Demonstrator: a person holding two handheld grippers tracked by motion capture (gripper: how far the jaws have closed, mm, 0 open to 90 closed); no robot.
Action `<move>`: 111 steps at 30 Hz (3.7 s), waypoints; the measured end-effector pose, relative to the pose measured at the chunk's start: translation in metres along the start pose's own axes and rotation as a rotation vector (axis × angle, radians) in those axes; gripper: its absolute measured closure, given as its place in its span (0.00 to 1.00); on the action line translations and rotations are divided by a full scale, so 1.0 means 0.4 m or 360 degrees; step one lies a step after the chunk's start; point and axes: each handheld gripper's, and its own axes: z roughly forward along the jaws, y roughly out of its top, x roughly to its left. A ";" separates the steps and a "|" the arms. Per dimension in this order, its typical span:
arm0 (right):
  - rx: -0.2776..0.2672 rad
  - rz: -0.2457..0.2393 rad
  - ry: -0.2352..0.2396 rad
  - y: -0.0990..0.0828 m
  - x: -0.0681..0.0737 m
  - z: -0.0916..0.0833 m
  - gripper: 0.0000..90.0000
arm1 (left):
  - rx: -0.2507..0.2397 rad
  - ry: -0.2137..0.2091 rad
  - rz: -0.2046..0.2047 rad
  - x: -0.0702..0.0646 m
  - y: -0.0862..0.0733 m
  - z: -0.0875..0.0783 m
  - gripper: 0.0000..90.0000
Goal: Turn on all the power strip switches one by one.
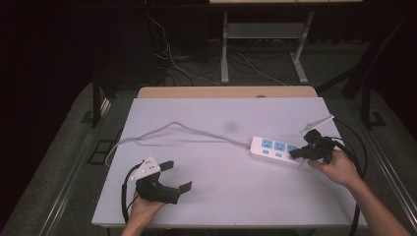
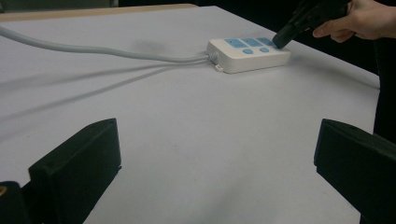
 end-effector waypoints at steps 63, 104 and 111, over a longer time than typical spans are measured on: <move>-0.0005 -0.0037 0.0132 0.095 0.033 0.019 1.00 | -0.0001 -0.0003 0.0006 -0.001 -0.001 -0.002 0.00; 0.0004 -0.0047 0.0124 0.073 0.028 0.058 1.00 | 0.0012 -0.0010 0.0016 -0.003 0.000 0.003 0.00; 0.0016 -0.0065 0.0127 0.072 0.027 0.061 1.00 | 0.0013 -0.0007 0.0018 -0.004 -0.001 0.003 0.00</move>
